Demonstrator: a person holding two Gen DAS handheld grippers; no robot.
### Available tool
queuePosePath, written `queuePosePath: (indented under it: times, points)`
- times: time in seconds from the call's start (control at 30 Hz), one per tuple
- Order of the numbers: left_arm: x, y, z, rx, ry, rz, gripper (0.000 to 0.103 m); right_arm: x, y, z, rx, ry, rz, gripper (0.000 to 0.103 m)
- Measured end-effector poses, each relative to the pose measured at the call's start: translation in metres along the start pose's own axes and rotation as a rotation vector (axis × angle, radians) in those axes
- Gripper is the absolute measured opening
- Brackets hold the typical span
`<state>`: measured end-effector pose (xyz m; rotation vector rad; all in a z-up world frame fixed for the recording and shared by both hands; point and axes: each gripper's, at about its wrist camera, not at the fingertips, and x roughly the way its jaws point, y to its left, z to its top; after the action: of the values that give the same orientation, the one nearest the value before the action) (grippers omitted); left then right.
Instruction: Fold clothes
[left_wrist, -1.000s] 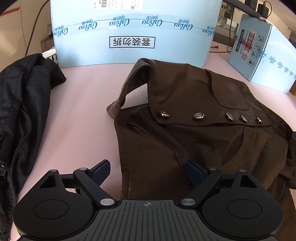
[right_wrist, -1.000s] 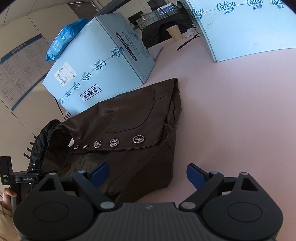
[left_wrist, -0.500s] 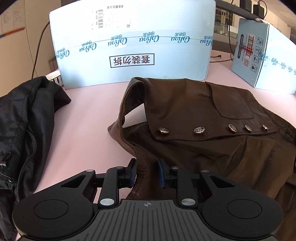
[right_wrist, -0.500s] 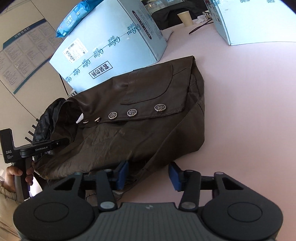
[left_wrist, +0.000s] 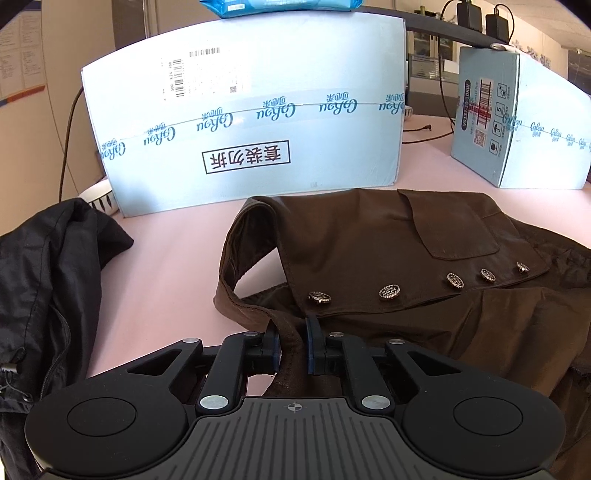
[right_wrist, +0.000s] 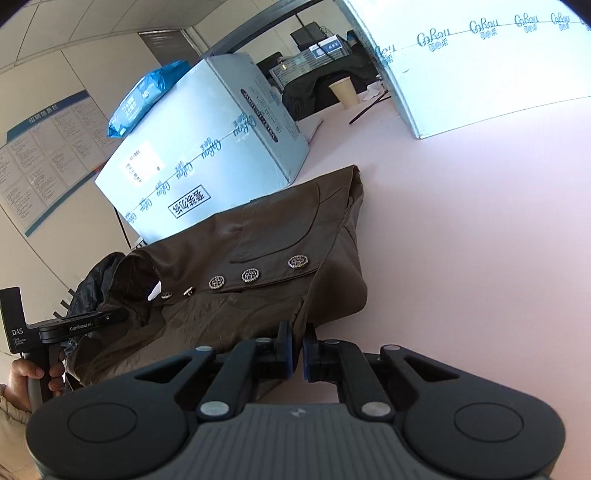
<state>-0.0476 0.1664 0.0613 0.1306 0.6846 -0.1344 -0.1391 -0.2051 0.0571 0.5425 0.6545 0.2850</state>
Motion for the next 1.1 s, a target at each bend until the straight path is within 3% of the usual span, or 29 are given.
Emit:
queuePosePath:
  times: [0.3, 0.5, 0.67, 1.1]
  points:
    - [0.027, -0.038, 0.039, 0.035, -0.027, -0.040, 0.012, -0.041, -0.059, 0.034, 0.133, -0.146, -0.039, 0.005]
    - [0.054, -0.063, 0.065, 0.041, -0.063, -0.043, 0.012, -0.053, -0.105, 0.069, 0.169, -0.171, -0.076, 0.005]
    - [0.081, -0.082, 0.081, 0.067, -0.068, 0.002, 0.012, -0.043, -0.124, 0.092, 0.143, -0.187, -0.143, 0.005]
    - [0.138, -0.092, 0.085, 0.111, 0.003, 0.052, 0.012, 0.030, -0.143, 0.132, 0.085, -0.107, -0.242, 0.006]
